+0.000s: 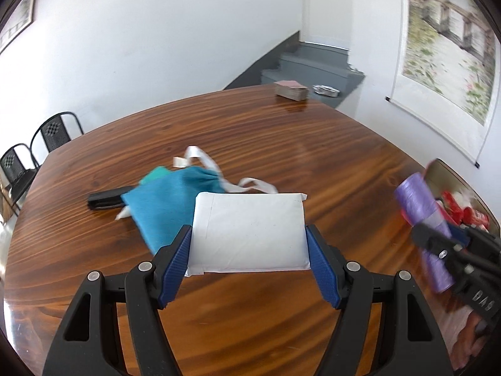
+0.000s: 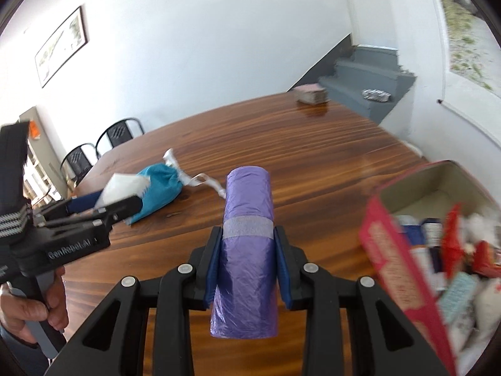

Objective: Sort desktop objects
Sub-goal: 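Carry the white pad and purple roll into the pink box and release both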

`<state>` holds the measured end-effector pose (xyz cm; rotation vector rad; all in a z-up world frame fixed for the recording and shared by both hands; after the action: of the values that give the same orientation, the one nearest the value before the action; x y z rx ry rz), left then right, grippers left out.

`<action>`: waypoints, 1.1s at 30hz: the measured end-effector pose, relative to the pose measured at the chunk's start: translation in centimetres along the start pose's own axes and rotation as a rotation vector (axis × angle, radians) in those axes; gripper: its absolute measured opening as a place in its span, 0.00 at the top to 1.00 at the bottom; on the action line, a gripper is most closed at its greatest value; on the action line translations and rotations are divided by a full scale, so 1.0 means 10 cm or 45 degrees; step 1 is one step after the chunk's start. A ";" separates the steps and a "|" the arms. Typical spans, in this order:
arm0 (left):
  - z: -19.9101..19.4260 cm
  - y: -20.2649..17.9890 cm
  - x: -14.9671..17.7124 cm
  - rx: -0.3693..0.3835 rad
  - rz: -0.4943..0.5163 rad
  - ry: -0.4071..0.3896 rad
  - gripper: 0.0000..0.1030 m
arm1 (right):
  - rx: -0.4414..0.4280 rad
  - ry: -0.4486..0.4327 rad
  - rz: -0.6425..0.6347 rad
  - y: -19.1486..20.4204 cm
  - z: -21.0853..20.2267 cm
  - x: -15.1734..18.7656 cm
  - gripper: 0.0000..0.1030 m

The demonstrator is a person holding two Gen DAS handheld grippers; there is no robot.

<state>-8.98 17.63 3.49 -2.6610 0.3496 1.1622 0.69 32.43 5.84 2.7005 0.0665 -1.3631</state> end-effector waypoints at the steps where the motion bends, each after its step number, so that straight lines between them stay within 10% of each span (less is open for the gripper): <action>1: 0.01 -0.07 0.01 0.012 0.004 0.004 0.29 | 0.016 -0.012 0.009 -0.08 -0.07 0.00 0.66; 16: 0.11 -1.20 0.08 0.177 0.140 0.055 0.29 | 0.281 -0.086 0.218 -1.35 -0.76 0.26 0.66; 33: 0.29 -2.39 0.01 0.375 0.278 0.100 0.29 | 0.271 -0.030 0.292 -1.74 -0.83 0.52 0.66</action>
<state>-3.74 41.10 3.95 -2.4586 0.7782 0.9752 8.80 50.63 5.11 2.7501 -0.3997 -1.4020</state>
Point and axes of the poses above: each gripper's, at about its wrist camera, not at the fingertips, and z roughly the way its jaws point, y to its left, x to its underside, the point moved 8 cm from there along z, roughly the way its jaws point, and after that the axes turned 8 degrees about -z, right-handed, at the moved point
